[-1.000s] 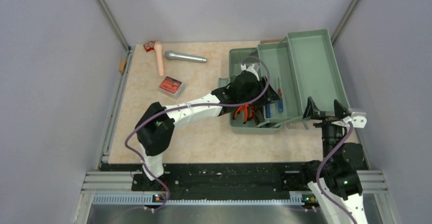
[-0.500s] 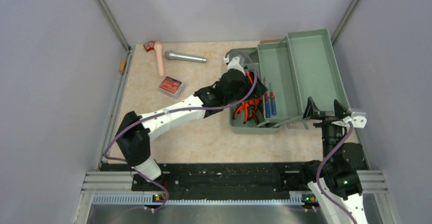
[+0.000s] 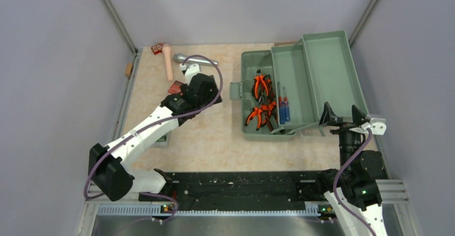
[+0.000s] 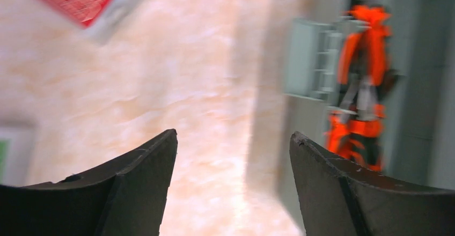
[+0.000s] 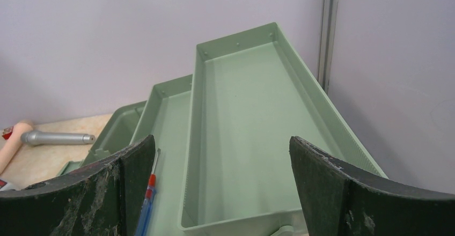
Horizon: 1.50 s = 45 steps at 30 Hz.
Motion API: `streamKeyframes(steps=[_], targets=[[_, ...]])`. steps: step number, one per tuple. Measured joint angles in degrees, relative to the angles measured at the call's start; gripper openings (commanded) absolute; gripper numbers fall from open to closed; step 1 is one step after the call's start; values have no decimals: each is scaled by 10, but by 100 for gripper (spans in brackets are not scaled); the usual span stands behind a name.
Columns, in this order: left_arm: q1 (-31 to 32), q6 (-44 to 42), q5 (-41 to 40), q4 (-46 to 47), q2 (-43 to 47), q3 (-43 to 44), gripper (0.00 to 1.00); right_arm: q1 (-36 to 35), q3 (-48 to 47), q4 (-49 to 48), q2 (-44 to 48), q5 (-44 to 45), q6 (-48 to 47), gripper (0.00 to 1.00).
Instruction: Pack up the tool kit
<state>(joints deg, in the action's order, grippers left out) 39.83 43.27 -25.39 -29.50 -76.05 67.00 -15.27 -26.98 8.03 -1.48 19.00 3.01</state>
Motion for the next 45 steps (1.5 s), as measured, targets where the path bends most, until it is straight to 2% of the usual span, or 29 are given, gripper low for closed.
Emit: streamKeyframes(steps=[4, 7, 11, 18, 23, 29, 34, 38, 42, 45], targets=[[-67, -2, -13, -64, 37, -48, 90, 0, 0, 0, 0, 0, 0, 94], [-137, -7, -15, -97, 68, -87, 98, 0, 0, 0, 0, 0, 0, 94], [-234, -20, -16, -119, 101, -139, 99, 0, 0, 0, 0, 0, 0, 93], [-417, -60, 30, -108, 99, -201, 99, 0, 0, 0, 0, 0, 0, 94], [-491, -75, 95, -77, 64, -222, 99, 0, 0, 0, 0, 0, 0, 94], [-503, -96, 174, -58, 15, -212, 99, 0, 0, 0, 0, 0, 0, 94], [-493, -103, 247, -51, 13, -216, 99, 0, 0, 0, 0, 0, 0, 94], [-444, -103, 273, -60, 28, -223, 99, 0, 0, 0, 0, 0, 0, 94], [-357, -104, 248, -81, 35, -219, 99, 0, 0, 0, 0, 0, 0, 94], [-325, -102, 223, -96, 33, -214, 99, 0, 0, 0, 0, 0, 0, 94]])
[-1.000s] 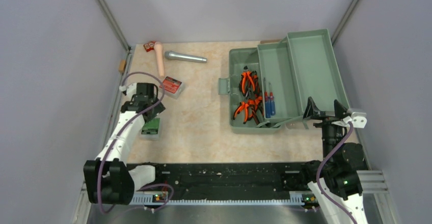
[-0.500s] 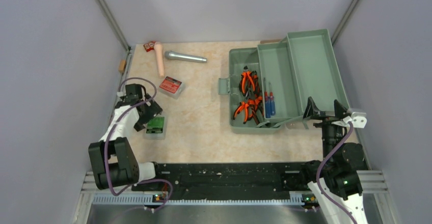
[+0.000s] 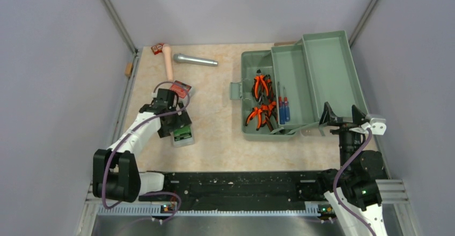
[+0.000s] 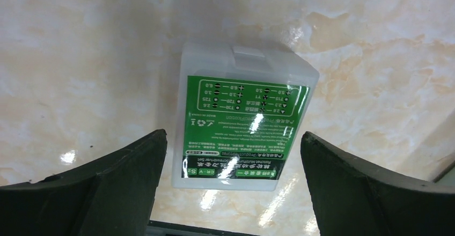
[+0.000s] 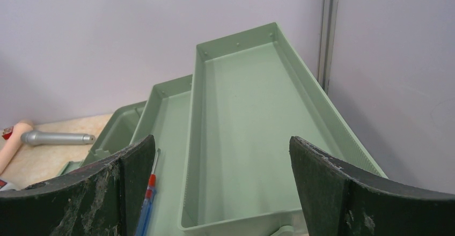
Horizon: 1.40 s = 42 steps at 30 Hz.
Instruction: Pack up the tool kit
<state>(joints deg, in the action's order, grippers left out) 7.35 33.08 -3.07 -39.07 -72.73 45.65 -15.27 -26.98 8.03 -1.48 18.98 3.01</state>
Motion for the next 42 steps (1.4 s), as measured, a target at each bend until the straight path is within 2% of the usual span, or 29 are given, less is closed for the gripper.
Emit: streamKeyframes(steps=[10, 27, 29, 31, 38, 40, 42], targets=[[49, 25, -65, 8, -52, 17, 99, 0, 0, 0, 0, 0, 0, 94], [76, 53, -86, 22, -78, 12, 99, 0, 0, 0, 9, 0, 0, 94], [83, 53, -96, 24, -86, 12, 95, 0, 0, 0, 9, -1, 2, 94], [90, 52, -105, 26, -92, 12, 87, 0, -3, 3, 7, -3, 5, 94], [99, 47, -112, 27, -88, 13, 50, 0, -101, 46, -58, -28, -2, 94], [103, 40, -103, 26, -81, 12, 44, 0, -143, 57, -86, -42, -5, 95], [106, 28, -92, 27, -66, 12, 42, 0, -179, 69, -114, -63, -7, 96]])
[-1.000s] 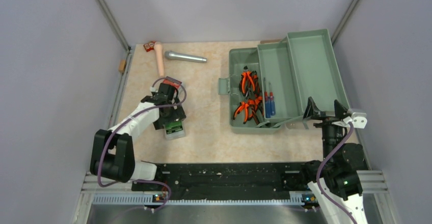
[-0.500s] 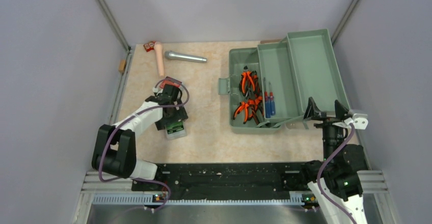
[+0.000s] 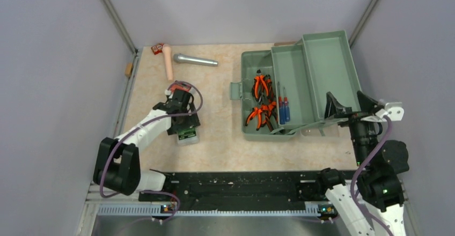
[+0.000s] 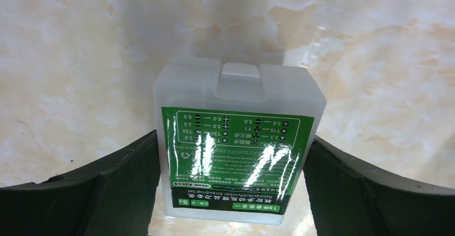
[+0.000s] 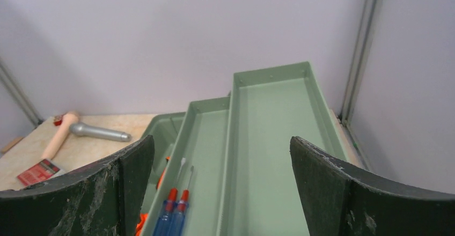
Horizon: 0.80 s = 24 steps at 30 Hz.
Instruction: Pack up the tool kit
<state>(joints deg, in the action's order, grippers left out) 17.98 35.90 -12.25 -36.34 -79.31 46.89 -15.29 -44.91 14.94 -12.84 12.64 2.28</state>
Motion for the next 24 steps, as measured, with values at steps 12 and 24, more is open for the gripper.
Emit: streamKeyframes(steps=[12, 24], targets=[[41, -167, 80, 5, 141, 67, 39, 0, -212, 137, -258, -232, 37, 96], [160, -360, 179, 35, 213, 84, 39, -61, -170, 118, -391, -418, 188, 96]])
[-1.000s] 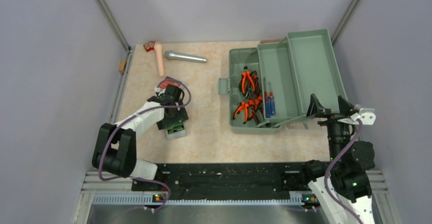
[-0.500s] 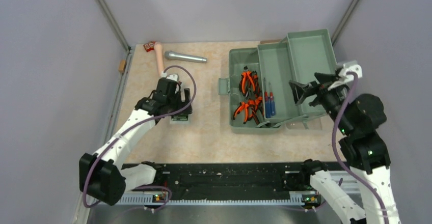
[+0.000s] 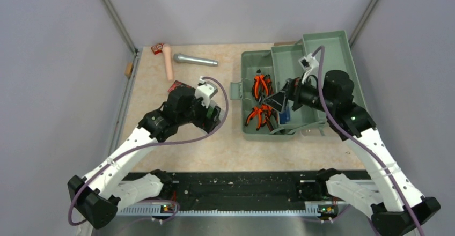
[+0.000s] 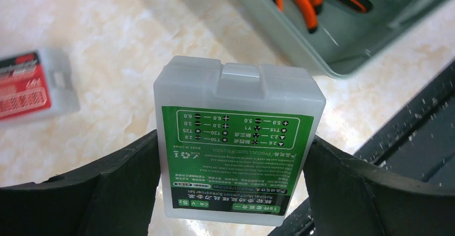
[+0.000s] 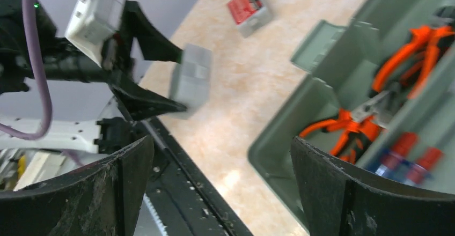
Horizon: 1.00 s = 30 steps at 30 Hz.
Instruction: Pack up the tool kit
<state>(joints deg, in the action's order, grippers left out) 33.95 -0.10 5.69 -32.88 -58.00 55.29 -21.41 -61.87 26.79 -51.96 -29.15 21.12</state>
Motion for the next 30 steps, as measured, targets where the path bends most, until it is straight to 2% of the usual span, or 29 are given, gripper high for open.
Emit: streamKeyframes(steps=[7, 12, 17, 25, 30], targets=[[75, -82, 35, 24, 0, 0, 39, -89, 23, -112, -64, 9, 100, 96], [90, -113, 52, 43, 1, 1, 39, -114, 42, -165, -125, 9, 159, 96], [101, -128, 66, 60, 2, 9, 39, -146, 41, -189, -165, 7, 180, 95], [113, -136, 78, 82, 2, 17, 39, -167, 41, -210, -205, 6, 195, 87], [117, -138, 82, 85, 1, 17, 39, -181, 31, -215, -230, -7, 196, 73]])
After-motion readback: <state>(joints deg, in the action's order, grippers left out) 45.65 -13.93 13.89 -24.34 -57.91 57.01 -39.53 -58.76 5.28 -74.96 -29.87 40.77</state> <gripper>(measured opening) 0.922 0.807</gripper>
